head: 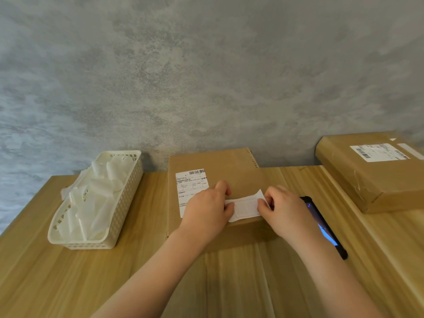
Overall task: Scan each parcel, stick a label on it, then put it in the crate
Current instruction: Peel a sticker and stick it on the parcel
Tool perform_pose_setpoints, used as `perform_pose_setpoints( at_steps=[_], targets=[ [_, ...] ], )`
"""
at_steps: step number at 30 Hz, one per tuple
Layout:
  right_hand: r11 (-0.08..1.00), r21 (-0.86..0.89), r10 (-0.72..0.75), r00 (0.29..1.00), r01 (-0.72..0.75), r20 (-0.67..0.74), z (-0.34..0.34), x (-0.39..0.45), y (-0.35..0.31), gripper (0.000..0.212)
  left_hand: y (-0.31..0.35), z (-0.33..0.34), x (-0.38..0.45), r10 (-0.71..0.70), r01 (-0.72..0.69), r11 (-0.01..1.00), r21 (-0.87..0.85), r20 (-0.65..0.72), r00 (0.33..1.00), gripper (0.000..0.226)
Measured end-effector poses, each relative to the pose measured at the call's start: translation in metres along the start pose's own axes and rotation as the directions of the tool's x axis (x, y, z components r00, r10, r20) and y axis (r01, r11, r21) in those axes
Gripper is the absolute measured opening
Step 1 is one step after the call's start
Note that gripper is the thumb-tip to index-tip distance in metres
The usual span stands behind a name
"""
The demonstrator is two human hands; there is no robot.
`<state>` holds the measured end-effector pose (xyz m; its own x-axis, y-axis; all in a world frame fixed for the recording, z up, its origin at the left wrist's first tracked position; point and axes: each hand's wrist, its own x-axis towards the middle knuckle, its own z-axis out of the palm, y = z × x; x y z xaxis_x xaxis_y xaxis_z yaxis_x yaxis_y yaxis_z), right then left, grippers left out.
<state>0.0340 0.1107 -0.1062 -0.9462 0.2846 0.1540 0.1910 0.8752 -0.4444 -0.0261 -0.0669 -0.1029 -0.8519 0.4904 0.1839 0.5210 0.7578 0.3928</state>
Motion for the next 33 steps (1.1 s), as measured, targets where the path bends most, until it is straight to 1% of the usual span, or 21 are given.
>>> perform_pose_setpoints(
  at_steps=[2, 4, 6, 7, 8, 9, 10, 11, 13, 14, 16, 18, 21, 23, 24, 25, 27, 28, 30, 32, 33],
  targets=[
    [0.999, 0.031, 0.021, 0.997, -0.019, -0.070, 0.005, -0.004, 0.002, 0.032, -0.001, 0.000, -0.001, 0.000, -0.001, 1.000, -0.022, -0.022, 1.000, 0.025],
    [0.994, 0.089, 0.074, 0.987, -0.061, -0.141, 0.007, -0.008, 0.004, 0.026, -0.003, 0.001, -0.002, 0.013, -0.016, 0.999, -0.047, -0.048, 0.999, 0.025],
    [0.990, 0.111, 0.108, 0.971, -0.086, -0.214, 0.006, -0.012, 0.009, 0.024, -0.006, 0.001, -0.003, 0.047, -0.051, 0.997, -0.060, -0.065, 0.997, 0.021],
    [0.996, 0.071, 0.069, 0.961, -0.052, -0.267, 0.005, -0.013, 0.011, 0.022, -0.007, 0.002, -0.004, 0.072, -0.076, 0.995, -0.061, -0.072, 0.995, 0.016],
    [1.000, 0.020, -0.003, 0.949, 0.010, -0.316, 0.004, -0.015, 0.013, 0.019, -0.007, 0.003, -0.005, 0.099, -0.104, 0.993, -0.057, -0.078, 0.992, 0.012],
    [0.996, -0.015, -0.093, 0.933, 0.093, -0.349, 0.005, -0.018, 0.014, 0.019, -0.009, 0.005, -0.007, 0.127, -0.132, 0.990, -0.052, -0.089, 0.988, 0.008],
    [0.982, -0.024, -0.185, 0.920, 0.189, -0.346, 0.007, -0.021, 0.012, 0.022, -0.010, 0.007, -0.010, 0.147, -0.153, 0.987, -0.048, -0.103, 0.984, 0.006],
    [0.958, -0.011, -0.276, 0.910, 0.287, -0.308, 0.009, -0.025, 0.009, 0.026, -0.012, 0.009, -0.012, 0.163, -0.169, 0.985, -0.040, -0.125, 0.979, 0.006],
    [0.899, -0.025, -0.436, 0.887, 0.438, -0.150, 0.018, -0.034, 0.003, 0.035, -0.017, 0.012, -0.017, 0.184, -0.188, 0.982, -0.005, -0.165, 0.969, 0.005],
    [0.873, -0.074, -0.485, 0.873, 0.481, -0.051, 0.024, -0.038, 0.003, 0.040, -0.019, 0.013, -0.018, 0.184, -0.185, 0.983, 0.005, -0.170, 0.968, 0.008],
    [0.853, -0.170, -0.486, 0.870, 0.493, 0.081, 0.034, -0.042, 0.007, 0.051, -0.023, 0.013, -0.021, 0.176, -0.180, 0.984, -0.008, -0.172, 0.969, 0.013],
    [0.873, -0.214, -0.427, 0.899, 0.438, 0.099, 0.035, -0.043, 0.015, 0.059, -0.026, 0.012, -0.023, 0.170, -0.178, 0.983, -0.031, -0.173, 0.970, 0.017],
    [0.941, -0.199, -0.270, 0.962, 0.274, 0.048, 0.029, -0.036, 0.028, 0.073, -0.029, 0.012, -0.025, 0.163, -0.172, 0.984, -0.045, -0.155, 0.974, 0.022],
    [0.983, -0.121, -0.138, 0.990, 0.140, 0.027, 0.023, -0.030, 0.037, 0.076, -0.030, 0.011, -0.026, 0.164, -0.172, 0.984, -0.051, -0.136, 0.977, 0.024],
    [0.997, -0.040, -0.061, 0.998, 0.062, 0.033, 0.020, -0.029, 0.039, 0.075, -0.030, 0.010, -0.028, 0.166, -0.174, 0.984, -0.047, -0.127, 0.978, 0.025],
    [0.996, 0.080, 0.023, 0.998, -0.028, 0.067, 0.017, -0.028, 0.038, 0.075, -0.030, 0.009, -0.029, 0.171, -0.176, 0.984, -0.036, -0.120, 0.978, 0.027],
    [0.926, 0.323, 0.140, 0.974, -0.193, 0.180, 0.013, -0.029, 0.032, 0.077, -0.030, 0.005, -0.035, 0.158, -0.157, 0.987, 0.013, -0.120, 0.980, 0.035],
    [0.889, 0.388, 0.171, 0.962, -0.243, 0.211, 0.012, -0.030, 0.028, 0.074, -0.032, 0.000, -0.038, 0.129, -0.125, 0.991, 0.041, -0.132, 0.983, 0.041],
    [0.840, 0.453, 0.221, 0.951, -0.299, 0.217, 0.010, -0.031, 0.022, 0.064, -0.041, -0.009, -0.043, 0.032, -0.020, 0.997, 0.079, -0.159, 0.987, 0.051],
    [0.786, 0.512, 0.270, 0.937, -0.347, 0.219, 0.010, -0.028, 0.021, 0.057, -0.057, -0.016, -0.048, -0.092, 0.095, 0.995, 0.007, -0.191, 0.977, 0.051],
    [0.755, 0.536, 0.300, 0.926, -0.377, 0.229, 0.010, -0.025, 0.022, 0.055, -0.066, -0.018, -0.052, -0.172, 0.157, 0.984, -0.089, -0.193, 0.966, 0.051]
  ],
)
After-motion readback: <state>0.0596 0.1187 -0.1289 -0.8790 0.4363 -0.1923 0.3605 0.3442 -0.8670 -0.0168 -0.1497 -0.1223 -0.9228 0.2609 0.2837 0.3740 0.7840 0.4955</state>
